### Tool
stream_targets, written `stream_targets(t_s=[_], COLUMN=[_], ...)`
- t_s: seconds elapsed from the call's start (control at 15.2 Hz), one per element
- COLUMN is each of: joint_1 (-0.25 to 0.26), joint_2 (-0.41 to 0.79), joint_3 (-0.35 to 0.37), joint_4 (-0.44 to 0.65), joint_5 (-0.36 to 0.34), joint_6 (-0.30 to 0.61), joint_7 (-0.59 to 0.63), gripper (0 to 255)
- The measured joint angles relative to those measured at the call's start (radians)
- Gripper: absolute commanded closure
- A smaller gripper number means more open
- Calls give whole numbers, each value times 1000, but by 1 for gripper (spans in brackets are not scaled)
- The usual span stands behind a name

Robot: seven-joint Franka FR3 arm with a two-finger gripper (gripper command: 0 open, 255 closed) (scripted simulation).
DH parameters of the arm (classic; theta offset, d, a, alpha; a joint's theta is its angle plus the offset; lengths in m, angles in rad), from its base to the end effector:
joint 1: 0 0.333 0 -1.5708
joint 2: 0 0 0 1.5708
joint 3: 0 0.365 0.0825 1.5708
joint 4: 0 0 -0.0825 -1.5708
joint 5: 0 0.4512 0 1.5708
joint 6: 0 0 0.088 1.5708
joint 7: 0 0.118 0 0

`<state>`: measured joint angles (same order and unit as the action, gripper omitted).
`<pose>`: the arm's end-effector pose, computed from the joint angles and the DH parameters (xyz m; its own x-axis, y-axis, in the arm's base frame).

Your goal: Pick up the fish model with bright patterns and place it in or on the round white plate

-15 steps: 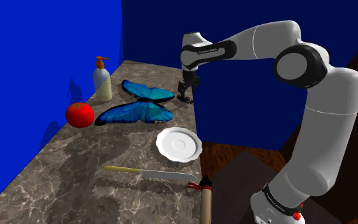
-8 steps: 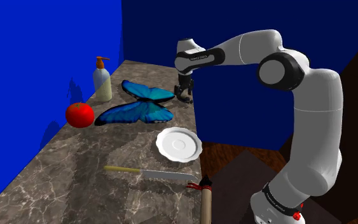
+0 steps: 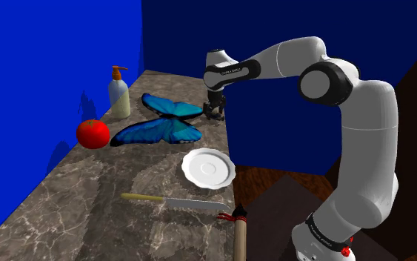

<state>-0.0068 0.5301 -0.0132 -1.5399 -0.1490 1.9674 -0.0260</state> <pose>0.7669 -0.0250 0.3371 0.9918 0.0643 -0.1100 0.0789 -0.9878 0.1341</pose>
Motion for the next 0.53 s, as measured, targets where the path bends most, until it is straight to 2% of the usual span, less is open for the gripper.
stream_targets(t_s=[0.07,0.13,0.53], joint_1=[0,0,0], joint_2=[0,0,0], joint_3=[0,0,0], joint_4=[0,0,0], joint_5=[0,0,0], joint_6=[0,0,0], joint_7=[0,0,0], gripper=[0,255,255])
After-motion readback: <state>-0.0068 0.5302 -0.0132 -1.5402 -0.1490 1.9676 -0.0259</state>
